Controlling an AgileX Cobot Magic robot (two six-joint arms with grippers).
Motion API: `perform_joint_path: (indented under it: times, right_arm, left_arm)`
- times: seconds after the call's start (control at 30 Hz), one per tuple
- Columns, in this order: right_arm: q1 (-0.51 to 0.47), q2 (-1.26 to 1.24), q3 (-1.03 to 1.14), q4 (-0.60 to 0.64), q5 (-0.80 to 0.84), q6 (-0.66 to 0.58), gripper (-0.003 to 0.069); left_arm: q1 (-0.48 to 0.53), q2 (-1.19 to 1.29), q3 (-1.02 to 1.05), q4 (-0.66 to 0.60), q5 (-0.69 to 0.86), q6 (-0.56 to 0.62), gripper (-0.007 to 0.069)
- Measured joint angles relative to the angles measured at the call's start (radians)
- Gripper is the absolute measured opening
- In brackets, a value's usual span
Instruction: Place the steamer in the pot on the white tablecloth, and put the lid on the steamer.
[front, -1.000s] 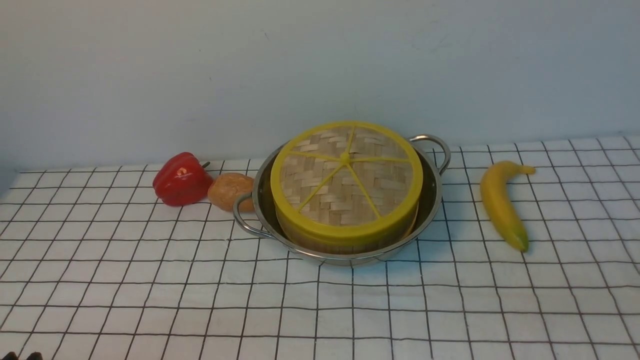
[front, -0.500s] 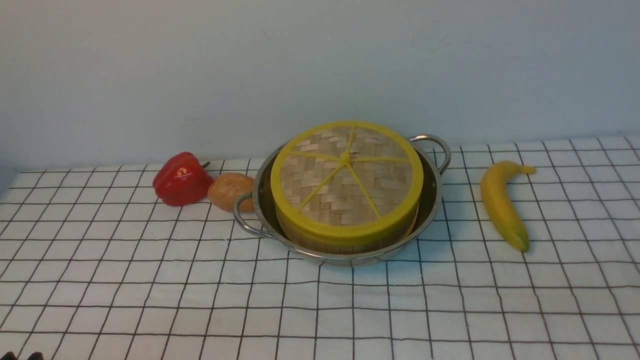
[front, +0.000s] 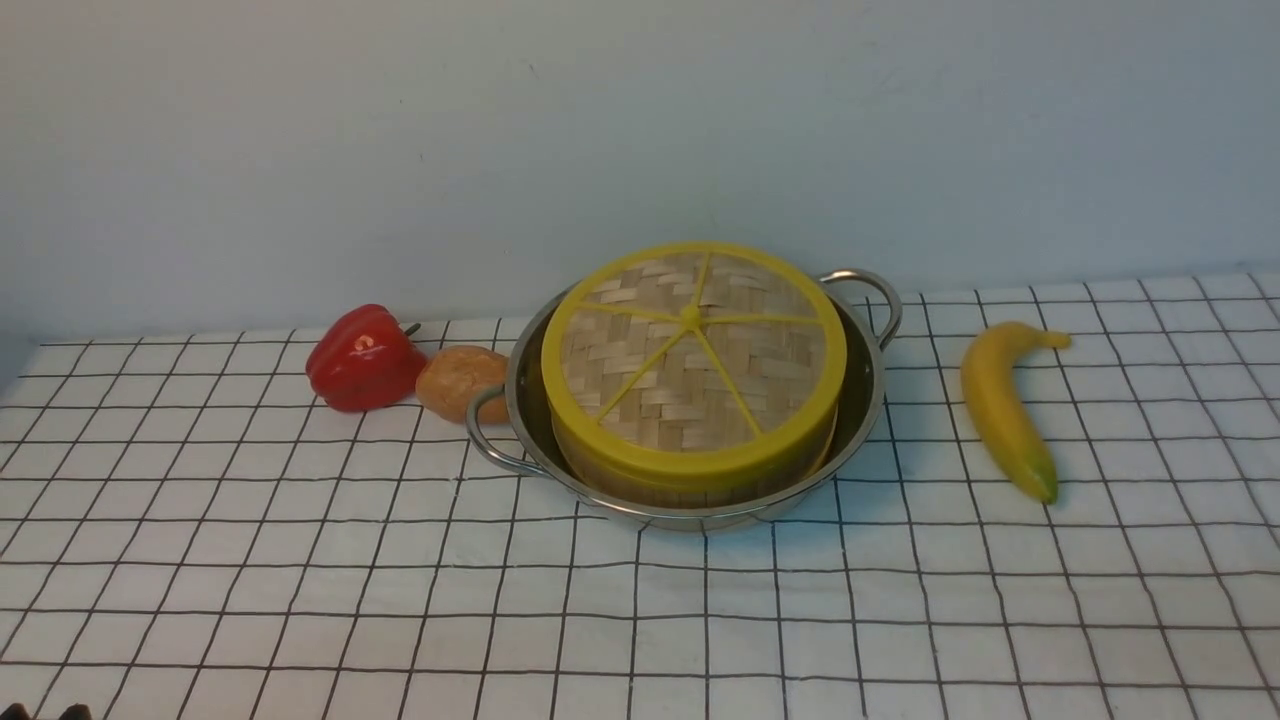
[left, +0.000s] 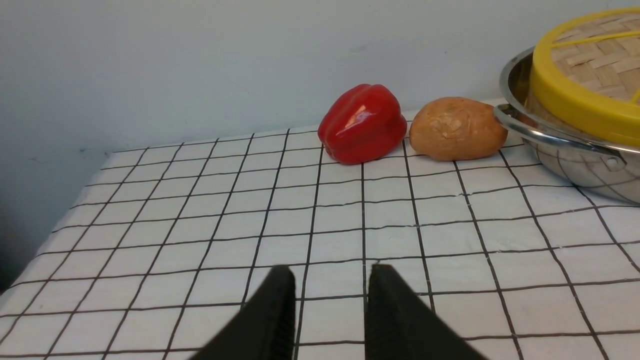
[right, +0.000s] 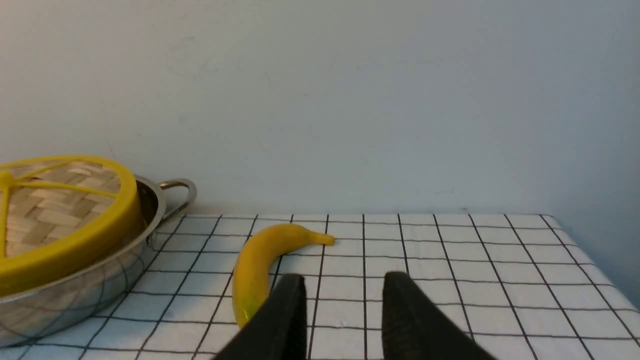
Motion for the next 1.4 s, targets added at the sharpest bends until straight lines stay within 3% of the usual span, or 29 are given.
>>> perform_joint_path:
  times: [0.3, 1.4]
  right_arm:
    - [0.0, 0.001, 0.069, -0.027, 0.017, 0.082, 0.024]
    - [0.0, 0.001, 0.071, 0.007, 0.01, 0.082, 0.024]
  left_arm:
    - [0.0, 0.0, 0.0, 0.0, 0.0, 0.0, 0.0211]
    - [0.0, 0.0, 0.0, 0.0, 0.0, 0.0, 0.0243]
